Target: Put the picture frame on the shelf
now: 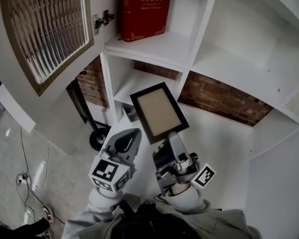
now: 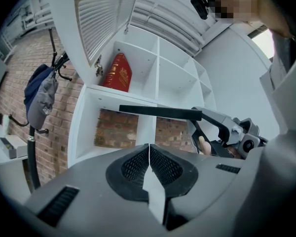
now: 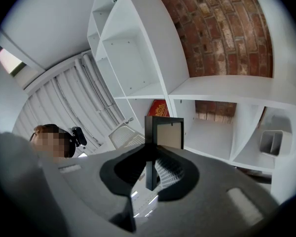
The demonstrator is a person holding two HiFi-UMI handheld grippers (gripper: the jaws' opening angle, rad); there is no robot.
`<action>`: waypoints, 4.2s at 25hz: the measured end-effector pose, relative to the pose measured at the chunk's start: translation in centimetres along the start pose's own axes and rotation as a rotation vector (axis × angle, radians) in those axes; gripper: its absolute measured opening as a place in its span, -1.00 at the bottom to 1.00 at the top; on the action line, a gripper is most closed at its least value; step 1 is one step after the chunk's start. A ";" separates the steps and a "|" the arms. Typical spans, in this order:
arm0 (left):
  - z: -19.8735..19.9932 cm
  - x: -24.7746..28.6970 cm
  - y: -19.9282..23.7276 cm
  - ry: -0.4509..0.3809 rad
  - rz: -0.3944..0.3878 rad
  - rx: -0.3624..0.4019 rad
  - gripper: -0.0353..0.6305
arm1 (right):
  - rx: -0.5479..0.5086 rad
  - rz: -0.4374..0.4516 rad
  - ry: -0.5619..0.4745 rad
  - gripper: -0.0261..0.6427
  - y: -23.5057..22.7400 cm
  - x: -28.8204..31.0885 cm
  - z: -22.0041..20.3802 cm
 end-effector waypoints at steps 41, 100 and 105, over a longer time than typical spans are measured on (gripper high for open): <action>11.9 6.5 8.4 -0.011 -0.262 0.156 -0.88 | -0.214 -0.146 -0.416 -0.75 0.5 13.3 1.0; 12.1 10.4 12.5 0.015 -0.227 0.083 -0.88 | -0.177 -0.402 -0.599 -0.72 -2.5 17.8 4.6; 12.1 10.1 12.4 0.017 -0.214 0.079 -0.88 | -0.162 -0.387 -0.569 -0.47 -2.3 17.8 4.5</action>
Point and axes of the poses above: the fingertips, and each gripper's own axes: x forward along the fingers, y to its left, z out of its top, the point moved 9 cm from there along -x, backward along the fingers, and after that the axes turned 3 degrees about y, right-handed, at the moved point
